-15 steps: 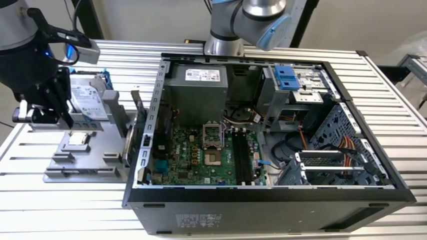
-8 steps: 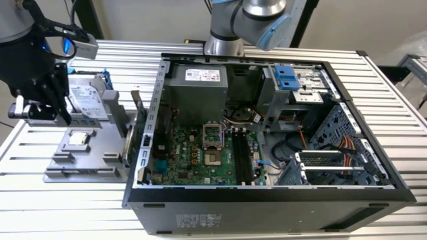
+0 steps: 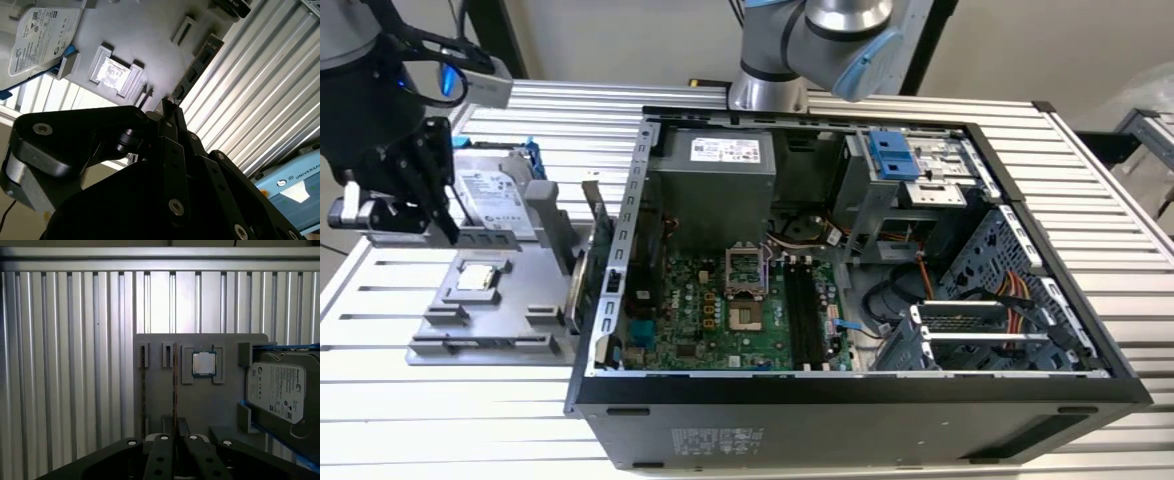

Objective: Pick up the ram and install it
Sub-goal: 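Pick up the ram and move it above insertion slot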

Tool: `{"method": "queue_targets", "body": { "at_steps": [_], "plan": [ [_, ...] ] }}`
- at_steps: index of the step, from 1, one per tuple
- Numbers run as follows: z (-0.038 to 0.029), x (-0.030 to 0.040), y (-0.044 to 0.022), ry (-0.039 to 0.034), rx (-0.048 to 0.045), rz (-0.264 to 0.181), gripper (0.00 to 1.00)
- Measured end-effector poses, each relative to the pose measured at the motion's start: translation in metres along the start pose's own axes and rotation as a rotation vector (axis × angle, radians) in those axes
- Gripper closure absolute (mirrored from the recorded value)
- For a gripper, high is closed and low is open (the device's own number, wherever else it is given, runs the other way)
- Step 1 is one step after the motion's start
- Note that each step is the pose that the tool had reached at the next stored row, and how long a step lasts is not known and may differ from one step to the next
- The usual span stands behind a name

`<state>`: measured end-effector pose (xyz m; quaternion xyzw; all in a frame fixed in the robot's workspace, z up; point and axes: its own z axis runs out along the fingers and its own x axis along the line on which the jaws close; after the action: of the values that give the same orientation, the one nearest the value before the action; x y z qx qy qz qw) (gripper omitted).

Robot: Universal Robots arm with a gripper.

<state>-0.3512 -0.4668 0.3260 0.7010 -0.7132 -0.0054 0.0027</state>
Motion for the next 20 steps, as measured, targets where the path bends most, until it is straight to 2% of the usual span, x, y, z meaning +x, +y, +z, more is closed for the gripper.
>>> {"method": "queue_targets", "body": {
  "at_steps": [20],
  "plan": [
    [-0.0192,-0.0001,0.0002,0.0,0.0,0.0,1.0]
  ]
}}
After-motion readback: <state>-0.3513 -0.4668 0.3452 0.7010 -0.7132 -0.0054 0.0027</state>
